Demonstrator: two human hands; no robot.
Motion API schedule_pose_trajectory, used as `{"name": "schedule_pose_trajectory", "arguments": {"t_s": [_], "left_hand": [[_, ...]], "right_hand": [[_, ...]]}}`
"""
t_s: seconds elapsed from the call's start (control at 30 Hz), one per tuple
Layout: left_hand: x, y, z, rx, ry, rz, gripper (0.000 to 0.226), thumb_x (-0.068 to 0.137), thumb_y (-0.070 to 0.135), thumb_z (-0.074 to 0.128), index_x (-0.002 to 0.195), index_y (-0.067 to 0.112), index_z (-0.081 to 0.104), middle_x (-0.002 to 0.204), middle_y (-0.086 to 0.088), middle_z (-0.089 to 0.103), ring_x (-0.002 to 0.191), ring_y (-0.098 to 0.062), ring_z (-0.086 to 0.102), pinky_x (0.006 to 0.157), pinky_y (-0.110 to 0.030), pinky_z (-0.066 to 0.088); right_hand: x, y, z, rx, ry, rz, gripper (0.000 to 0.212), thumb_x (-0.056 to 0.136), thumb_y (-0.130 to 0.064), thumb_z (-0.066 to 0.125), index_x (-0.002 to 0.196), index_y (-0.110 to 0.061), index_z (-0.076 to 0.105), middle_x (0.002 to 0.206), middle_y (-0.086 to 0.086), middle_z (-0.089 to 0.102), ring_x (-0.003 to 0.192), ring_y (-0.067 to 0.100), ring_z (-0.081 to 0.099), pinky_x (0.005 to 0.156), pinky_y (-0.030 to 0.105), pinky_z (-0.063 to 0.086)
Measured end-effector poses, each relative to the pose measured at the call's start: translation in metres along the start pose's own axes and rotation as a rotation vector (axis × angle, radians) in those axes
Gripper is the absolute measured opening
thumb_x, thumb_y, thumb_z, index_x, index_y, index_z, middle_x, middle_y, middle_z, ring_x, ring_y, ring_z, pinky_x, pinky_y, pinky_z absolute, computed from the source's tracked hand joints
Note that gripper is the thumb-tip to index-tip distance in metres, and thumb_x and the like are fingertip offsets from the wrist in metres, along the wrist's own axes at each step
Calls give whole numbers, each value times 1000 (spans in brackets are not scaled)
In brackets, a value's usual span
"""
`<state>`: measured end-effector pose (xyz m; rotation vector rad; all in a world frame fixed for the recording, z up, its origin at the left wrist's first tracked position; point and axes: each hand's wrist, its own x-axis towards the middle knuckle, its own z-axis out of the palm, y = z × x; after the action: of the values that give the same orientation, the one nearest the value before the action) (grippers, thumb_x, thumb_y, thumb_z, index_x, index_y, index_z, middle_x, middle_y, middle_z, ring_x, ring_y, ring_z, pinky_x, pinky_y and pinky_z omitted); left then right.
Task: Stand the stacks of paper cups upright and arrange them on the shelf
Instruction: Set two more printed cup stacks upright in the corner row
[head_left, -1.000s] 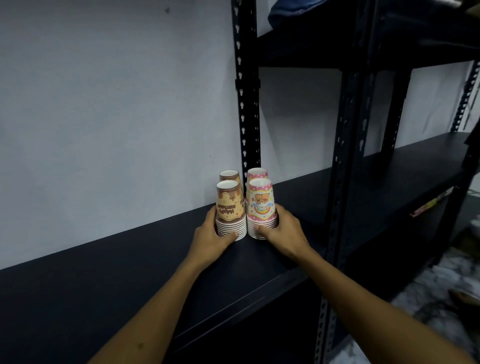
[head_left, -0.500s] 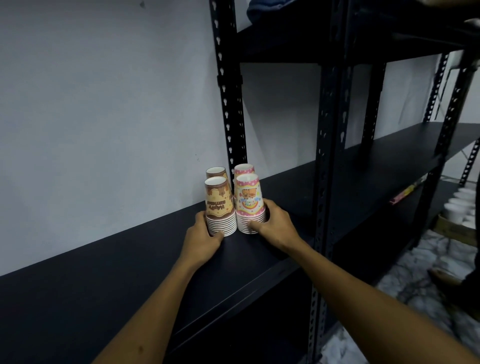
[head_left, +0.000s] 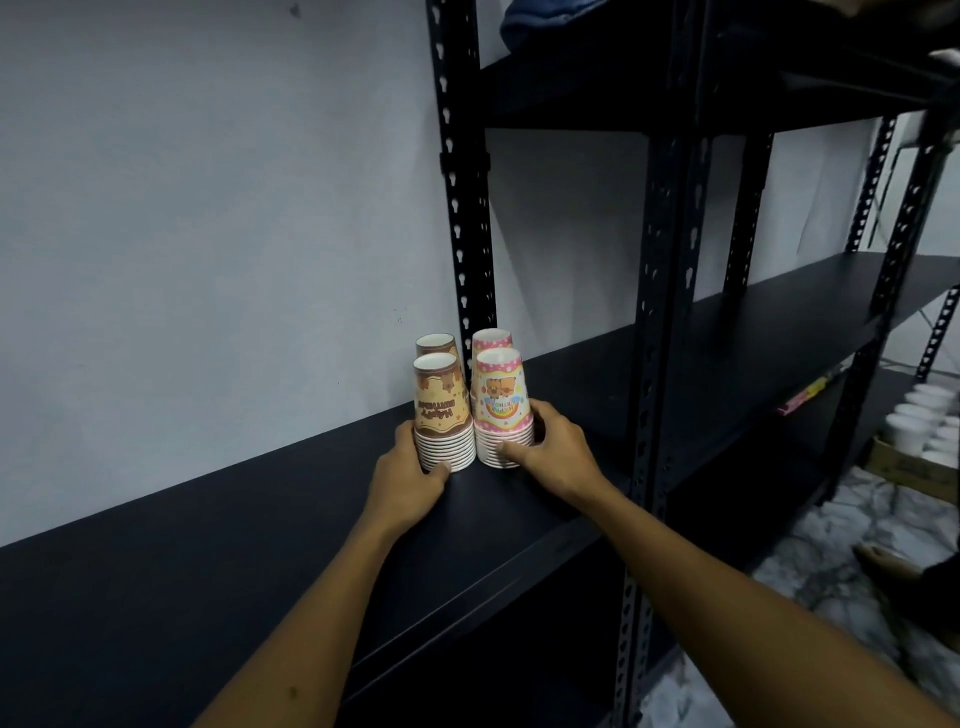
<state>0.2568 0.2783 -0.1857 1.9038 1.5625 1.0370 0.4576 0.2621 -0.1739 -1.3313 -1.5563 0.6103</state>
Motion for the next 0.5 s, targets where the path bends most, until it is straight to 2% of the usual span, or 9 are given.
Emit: {"name": "schedule_pose_trajectory", "arguments": {"t_s": [0.13,0.27,0.33,0.43,0.5], "left_hand": [[0,0,0,-21,7,-9,61,85,21,64,138,19,34,134,-3,55,118,-22,54,93,-29,42],[-3,4,0,-57,28,-11,65,83,18,65,139,17,33,133,-3,56,117,-20,55,89,-25,41],[-7,5,0,-58,54,-36,69,84,18,65,143,13,30,137,-6,53,122,-22,52,91,-25,40],[-13,1,-4,48,99,-99,68,86,25,63,144,9,32,140,-12,49,127,-27,47,102,-35,41],[-19,-4,-8,240,108,-141,54,87,26,59,136,8,46,137,-12,51,134,-30,39,109,-45,34]], "right_hand": [[1,0,0,3,-3,4,66,76,-19,78,135,-17,49,127,1,62,101,5,57,86,18,44],[-1,-2,-1,-23,-43,3,67,73,-21,80,133,-18,49,126,-1,62,100,4,56,80,12,42],[-3,-2,-1,-47,-40,33,70,73,-23,81,133,-17,47,127,-1,60,105,7,56,84,17,44],[-12,-3,-3,-109,14,75,67,76,-21,79,134,-10,47,129,5,60,114,18,57,87,22,42],[-21,-5,-5,-201,33,82,59,79,-20,76,131,-6,51,127,9,60,115,24,57,85,25,43]]}}
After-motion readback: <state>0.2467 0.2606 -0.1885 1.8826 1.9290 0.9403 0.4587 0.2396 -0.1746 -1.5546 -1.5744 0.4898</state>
